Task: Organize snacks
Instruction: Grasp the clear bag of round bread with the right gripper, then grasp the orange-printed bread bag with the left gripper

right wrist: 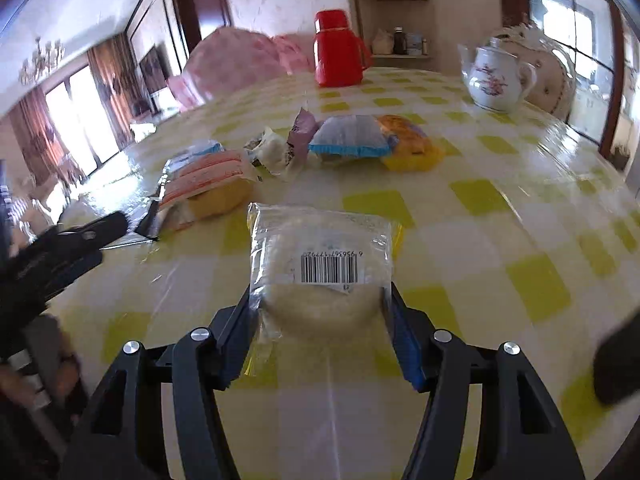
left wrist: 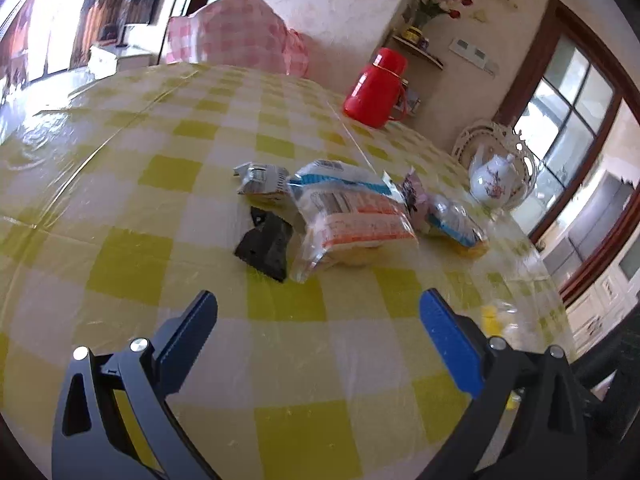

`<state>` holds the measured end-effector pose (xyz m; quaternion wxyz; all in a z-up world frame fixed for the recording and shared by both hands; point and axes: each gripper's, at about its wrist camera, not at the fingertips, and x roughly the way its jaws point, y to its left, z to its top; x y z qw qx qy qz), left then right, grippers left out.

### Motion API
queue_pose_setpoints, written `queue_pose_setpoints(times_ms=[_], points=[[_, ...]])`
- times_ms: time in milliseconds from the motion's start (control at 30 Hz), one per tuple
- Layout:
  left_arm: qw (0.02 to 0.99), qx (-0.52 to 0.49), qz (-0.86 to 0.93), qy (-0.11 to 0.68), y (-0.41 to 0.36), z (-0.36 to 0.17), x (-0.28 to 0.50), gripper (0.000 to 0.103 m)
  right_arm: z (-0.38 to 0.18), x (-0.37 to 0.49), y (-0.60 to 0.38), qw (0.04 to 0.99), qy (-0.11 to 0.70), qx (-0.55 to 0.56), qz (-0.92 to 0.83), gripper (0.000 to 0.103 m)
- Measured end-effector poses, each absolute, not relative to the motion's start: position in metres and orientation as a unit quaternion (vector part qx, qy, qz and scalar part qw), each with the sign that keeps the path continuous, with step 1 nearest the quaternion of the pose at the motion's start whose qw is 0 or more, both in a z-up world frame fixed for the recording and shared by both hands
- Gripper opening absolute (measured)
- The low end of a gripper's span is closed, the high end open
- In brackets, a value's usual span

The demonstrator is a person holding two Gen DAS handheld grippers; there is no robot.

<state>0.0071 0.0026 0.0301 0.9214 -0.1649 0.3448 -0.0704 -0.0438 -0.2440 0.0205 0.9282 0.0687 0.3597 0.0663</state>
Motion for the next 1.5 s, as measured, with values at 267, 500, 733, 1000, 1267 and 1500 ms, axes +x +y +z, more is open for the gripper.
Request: queue_pose_setpoints(times_ms=[267,500,733,1000,1267,1500], points=[[0.923,-0.069,-0.063,0.373,-0.037,0.029,0.058,0.101,0.019,-0.05,-0.258,0.923,0.364,0.109,0.061,0.06],[0.893,-0.057,-0.184,0.406,-0.066,0.028,0.089,0.101,0.016,-0.048,-0.266,0.918,0.366,0.138,0.059,0.06],[0.893,0.061,-0.263,0.36,-0.098,0.042,0.036,0.101,0.017,-0.054,-0.278,0.922,0.354,0.156,0.008,0.061],[0.899,0.029,-0.194,0.391,-0.097,0.038,0.082,0.101,0.017,-0.054,-0.28,0.923,0.352,0.155,0.0,0.063],[0.867,0.109,-0.197,0.445,-0.141,0.002,0.121,0.087,0.017,-0.051,-0.276,0.923,0.355,0.146,-0.004,0.084],[0.882,0.086,-0.208,0.415,-0.114,0.016,0.106,0.048,0.012,-0.046,-0.282,0.915,0.369,0.162,-0.012,0.088]])
